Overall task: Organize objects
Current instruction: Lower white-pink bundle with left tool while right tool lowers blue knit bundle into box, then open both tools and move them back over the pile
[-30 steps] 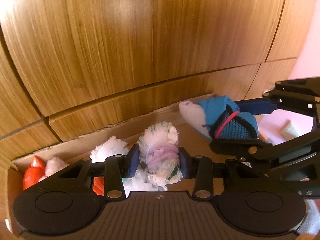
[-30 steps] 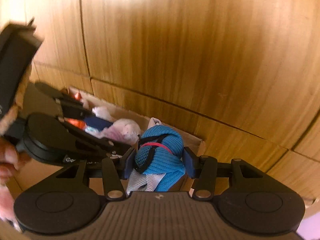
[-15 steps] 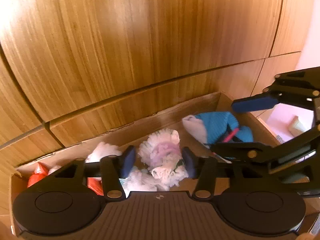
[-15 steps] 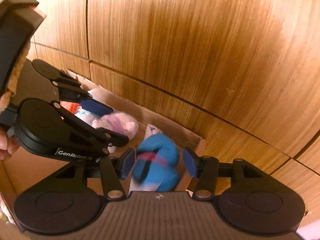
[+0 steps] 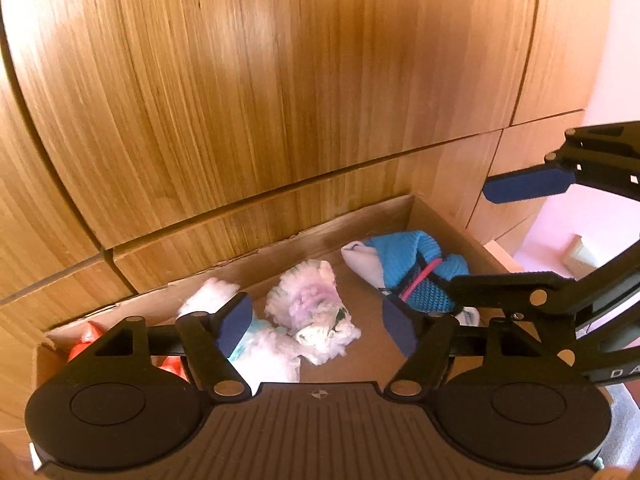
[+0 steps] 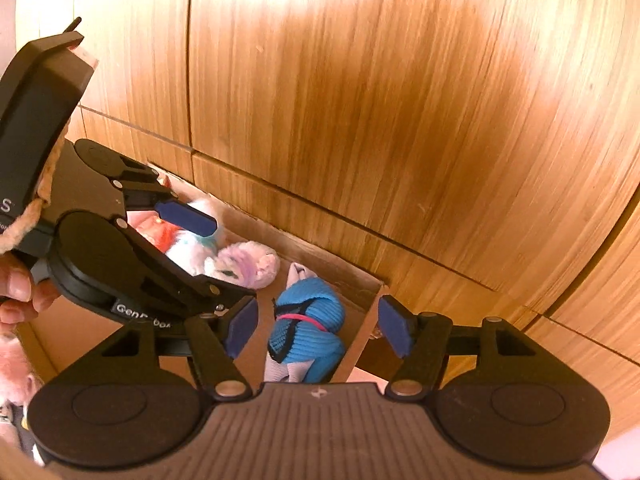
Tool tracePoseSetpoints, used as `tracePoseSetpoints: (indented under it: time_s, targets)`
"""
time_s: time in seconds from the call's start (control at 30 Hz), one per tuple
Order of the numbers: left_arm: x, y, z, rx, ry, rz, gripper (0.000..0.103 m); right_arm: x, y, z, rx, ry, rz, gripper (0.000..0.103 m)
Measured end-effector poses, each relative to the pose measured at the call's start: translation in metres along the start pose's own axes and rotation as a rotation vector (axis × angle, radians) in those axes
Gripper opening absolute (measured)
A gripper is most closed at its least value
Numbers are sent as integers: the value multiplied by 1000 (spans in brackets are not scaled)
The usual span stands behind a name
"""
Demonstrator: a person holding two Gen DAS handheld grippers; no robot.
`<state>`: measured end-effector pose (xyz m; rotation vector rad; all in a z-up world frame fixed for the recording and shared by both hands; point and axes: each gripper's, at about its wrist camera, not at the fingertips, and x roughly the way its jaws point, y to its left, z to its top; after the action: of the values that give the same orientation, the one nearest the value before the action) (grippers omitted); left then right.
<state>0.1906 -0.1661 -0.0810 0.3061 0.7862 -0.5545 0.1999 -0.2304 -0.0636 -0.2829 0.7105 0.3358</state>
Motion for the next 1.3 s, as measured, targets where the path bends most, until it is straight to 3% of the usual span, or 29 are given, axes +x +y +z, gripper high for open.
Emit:
tracePoseSetpoints:
  time_s: [0.37,0.63,1.03,1.3]
  targets:
    - [-33,1,2,9,-25,16,83,-28,20,7,-33,-16,-4,68]
    - [-88,13,-15,29,-53,33,87,-56,34,6,-40,-31,-5,71]
    - [-149,71,-78,3,-32,74,89,-91,71,-16,-60,-47,36,77]
    - [-176,81,-138,-41,-43,97,93,-118,113,-55,-32,-55,57,84]
